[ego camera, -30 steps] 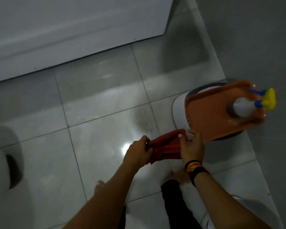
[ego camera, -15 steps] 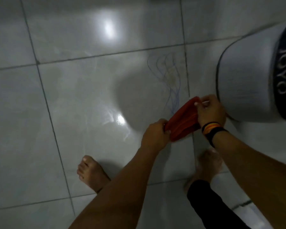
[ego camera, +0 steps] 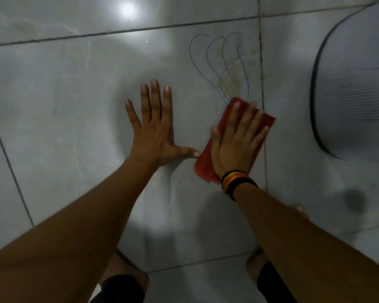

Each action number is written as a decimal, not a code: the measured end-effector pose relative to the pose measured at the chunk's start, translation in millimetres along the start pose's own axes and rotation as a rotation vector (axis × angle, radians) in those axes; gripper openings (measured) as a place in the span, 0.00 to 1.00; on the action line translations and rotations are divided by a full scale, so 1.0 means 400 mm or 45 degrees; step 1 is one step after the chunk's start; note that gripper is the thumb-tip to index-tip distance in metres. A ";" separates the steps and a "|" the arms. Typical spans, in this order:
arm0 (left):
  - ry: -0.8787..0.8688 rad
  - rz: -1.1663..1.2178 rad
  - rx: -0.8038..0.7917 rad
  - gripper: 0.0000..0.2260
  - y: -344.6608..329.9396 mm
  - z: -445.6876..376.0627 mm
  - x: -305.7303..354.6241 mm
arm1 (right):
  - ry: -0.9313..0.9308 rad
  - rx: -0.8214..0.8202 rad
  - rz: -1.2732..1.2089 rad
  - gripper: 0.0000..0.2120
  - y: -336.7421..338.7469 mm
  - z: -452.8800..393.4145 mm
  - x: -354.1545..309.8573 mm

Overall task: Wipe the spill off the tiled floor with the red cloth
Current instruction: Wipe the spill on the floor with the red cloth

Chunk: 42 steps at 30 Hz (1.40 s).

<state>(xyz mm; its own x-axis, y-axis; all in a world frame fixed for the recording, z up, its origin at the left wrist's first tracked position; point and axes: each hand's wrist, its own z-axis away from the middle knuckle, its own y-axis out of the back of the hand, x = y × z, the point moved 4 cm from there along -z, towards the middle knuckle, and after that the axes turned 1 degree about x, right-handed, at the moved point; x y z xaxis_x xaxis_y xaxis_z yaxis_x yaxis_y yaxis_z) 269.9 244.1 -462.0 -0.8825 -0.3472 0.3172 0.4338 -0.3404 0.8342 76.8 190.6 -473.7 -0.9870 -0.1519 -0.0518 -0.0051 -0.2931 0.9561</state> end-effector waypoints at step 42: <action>0.235 0.191 -0.428 0.82 0.141 -0.126 -0.030 | 0.232 -0.057 0.066 0.30 0.118 -0.257 0.049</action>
<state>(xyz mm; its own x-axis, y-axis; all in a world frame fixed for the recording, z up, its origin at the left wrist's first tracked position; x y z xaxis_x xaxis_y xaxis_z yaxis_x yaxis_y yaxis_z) 314.2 185.0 -441.5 -0.7707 -0.5554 0.3123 0.6175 -0.5301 0.5811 73.8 76.7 -459.5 -0.9405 -0.3349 -0.0581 0.0561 -0.3216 0.9452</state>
